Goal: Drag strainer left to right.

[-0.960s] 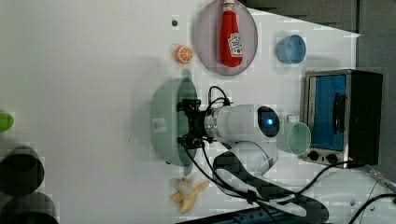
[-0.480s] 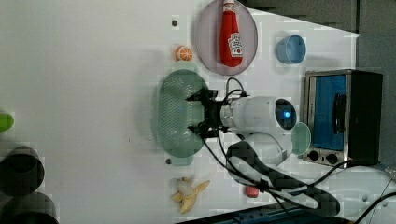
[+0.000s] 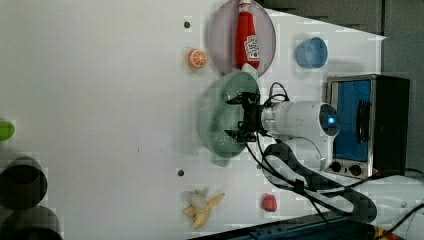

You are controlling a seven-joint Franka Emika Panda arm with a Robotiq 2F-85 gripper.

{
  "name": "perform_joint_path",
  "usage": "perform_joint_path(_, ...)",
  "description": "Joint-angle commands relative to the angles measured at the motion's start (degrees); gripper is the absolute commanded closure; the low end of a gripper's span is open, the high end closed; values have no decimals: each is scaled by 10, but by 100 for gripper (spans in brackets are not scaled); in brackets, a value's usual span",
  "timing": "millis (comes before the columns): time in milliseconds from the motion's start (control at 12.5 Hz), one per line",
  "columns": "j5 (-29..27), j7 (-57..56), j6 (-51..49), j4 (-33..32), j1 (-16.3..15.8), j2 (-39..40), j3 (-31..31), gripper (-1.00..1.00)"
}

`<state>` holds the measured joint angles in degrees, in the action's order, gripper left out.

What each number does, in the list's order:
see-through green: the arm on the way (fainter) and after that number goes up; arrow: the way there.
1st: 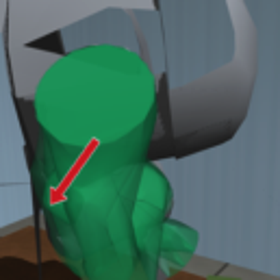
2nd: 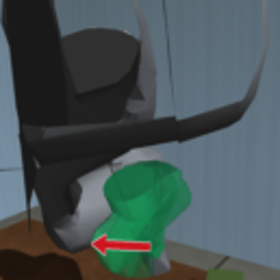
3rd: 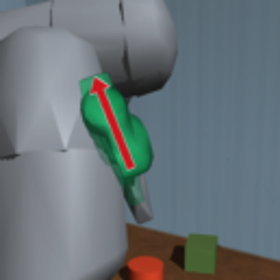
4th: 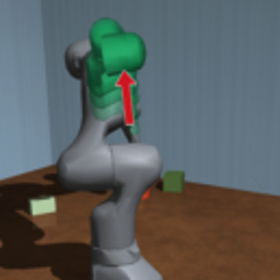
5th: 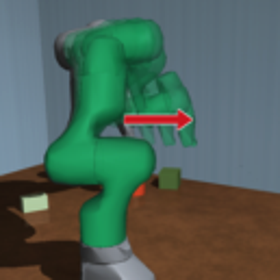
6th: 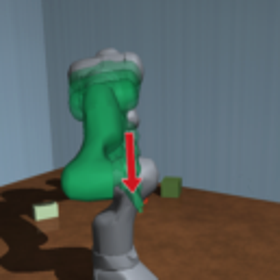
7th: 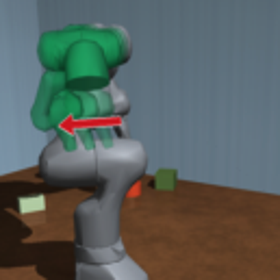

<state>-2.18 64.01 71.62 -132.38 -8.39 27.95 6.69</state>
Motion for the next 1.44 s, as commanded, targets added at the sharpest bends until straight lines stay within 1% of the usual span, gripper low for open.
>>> perform_joint_path(80,9,-57,-17,-27,11,-25,-14,-100)
perform_joint_path(480,9,-127,-17,-55,17,-42,-70,-100)
perform_joint_path(720,9,-157,-17,-57,18,-43,-112,-100)
perform_joint_path(1120,9,-242,-17,-60,19,-43,-181,-100)
perform_joint_path(1440,10,-275,-15,-59,20,-43,-220,-100)
